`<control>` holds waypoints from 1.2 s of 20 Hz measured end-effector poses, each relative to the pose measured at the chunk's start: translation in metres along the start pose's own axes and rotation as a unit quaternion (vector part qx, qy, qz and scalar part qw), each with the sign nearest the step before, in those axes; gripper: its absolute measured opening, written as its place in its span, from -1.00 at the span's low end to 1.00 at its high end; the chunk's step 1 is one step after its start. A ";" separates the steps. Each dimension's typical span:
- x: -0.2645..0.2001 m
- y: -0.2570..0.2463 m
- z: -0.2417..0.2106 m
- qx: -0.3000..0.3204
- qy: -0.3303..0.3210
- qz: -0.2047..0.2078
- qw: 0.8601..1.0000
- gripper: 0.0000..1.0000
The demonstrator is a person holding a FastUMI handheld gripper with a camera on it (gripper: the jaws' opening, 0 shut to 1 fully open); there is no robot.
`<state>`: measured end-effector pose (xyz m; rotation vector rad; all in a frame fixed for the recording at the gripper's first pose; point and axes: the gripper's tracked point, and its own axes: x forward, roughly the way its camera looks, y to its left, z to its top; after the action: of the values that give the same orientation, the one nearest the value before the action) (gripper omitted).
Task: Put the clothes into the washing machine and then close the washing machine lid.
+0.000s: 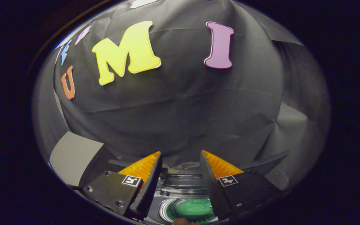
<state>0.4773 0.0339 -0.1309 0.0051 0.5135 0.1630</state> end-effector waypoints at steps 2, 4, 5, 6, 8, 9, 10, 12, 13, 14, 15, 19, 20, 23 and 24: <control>-0.002 0.003 0.000 -0.006 -0.014 -0.001 1.000 0.53; -0.006 0.003 0.001 0.008 -0.031 0.006 0.999 0.52; -0.011 0.001 -0.002 0.014 -0.040 0.009 0.999 0.53; -0.016 0.000 -0.003 0.019 -0.047 0.010 0.999 0.53; -0.026 0.000 -0.007 0.032 -0.056 0.012 0.998 0.55; -0.031 0.002 -0.009 0.038 -0.060 0.013 0.997 0.57; -0.025 0.001 -0.021 0.051 -0.039 0.010 0.998 0.59; -0.025 0.009 -0.069 0.082 0.056 0.026 0.995 0.63; -0.040 0.020 -0.062 0.076 0.024 0.042 0.996 0.70; -0.036 0.014 -0.045 0.051 -0.017 0.024 0.998 0.70; -0.033 0.010 -0.038 0.018 -0.038 0.007 0.999 0.69; -0.018 0.001 0.007 -0.030 -0.043 -0.021 0.998 0.79; -0.006 -0.002 0.011 -0.022 -0.034 -0.025 0.999 0.79; 0.017 -0.005 0.008 -0.004 0.000 -0.038 0.999 0.80; 0.017 -0.008 -0.003 -0.008 0.022 -0.042 0.999 0.79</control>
<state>0.4914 0.0289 -0.1419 -0.0352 0.5547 0.0855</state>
